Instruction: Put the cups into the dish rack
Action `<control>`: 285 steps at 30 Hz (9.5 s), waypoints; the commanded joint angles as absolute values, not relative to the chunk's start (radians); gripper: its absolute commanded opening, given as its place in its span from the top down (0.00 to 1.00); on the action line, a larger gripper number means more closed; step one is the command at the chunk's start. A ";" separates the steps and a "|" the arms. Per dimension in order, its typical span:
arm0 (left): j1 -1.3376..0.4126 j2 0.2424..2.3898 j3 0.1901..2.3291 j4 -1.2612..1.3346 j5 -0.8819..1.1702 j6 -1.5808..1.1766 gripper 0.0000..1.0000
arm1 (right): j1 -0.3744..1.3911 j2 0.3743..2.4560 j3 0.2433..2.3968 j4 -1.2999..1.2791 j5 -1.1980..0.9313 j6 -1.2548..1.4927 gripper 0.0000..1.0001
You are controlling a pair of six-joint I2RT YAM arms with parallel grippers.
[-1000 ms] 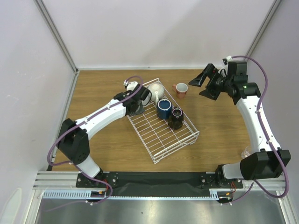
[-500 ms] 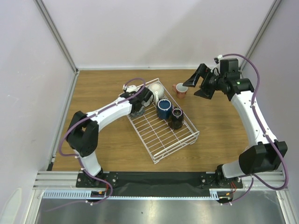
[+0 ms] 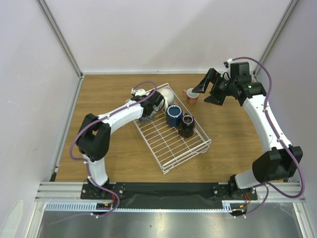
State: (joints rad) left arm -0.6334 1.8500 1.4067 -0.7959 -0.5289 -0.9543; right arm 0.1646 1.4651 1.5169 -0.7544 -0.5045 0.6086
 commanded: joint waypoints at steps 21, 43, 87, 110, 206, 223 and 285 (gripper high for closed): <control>-0.597 1.819 1.416 -0.769 -0.493 -0.971 0.28 | 0.166 1.470 1.571 -0.756 -0.511 0.598 0.05; -0.598 1.476 1.473 -0.647 -0.031 -0.652 0.14 | 0.187 1.808 1.873 -0.866 -0.178 0.612 0.20; -0.348 1.247 1.339 -0.542 0.440 -0.590 0.08 | 0.163 2.200 2.215 -1.000 -0.083 0.602 1.00; -0.637 1.120 1.085 0.442 0.681 -1.853 0.04 | 0.333 0.904 1.239 -0.248 -0.420 0.440 1.00; -0.928 1.305 1.123 0.523 0.617 -1.941 1.00 | 0.488 0.752 1.232 -0.446 -0.437 0.071 0.47; -0.811 1.293 1.508 -0.805 0.104 -0.766 1.00 | 0.486 0.626 1.175 -0.820 0.149 0.365 0.04; -0.753 1.818 1.332 -0.601 -0.322 -0.557 0.81 | 0.488 0.727 1.370 -1.034 0.255 0.526 0.05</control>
State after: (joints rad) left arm -0.7784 1.8122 1.3247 -0.6197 -0.3088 -0.5743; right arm 0.4831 0.7338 1.3415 -1.0420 0.2474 0.5137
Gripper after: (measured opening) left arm 0.212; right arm 0.951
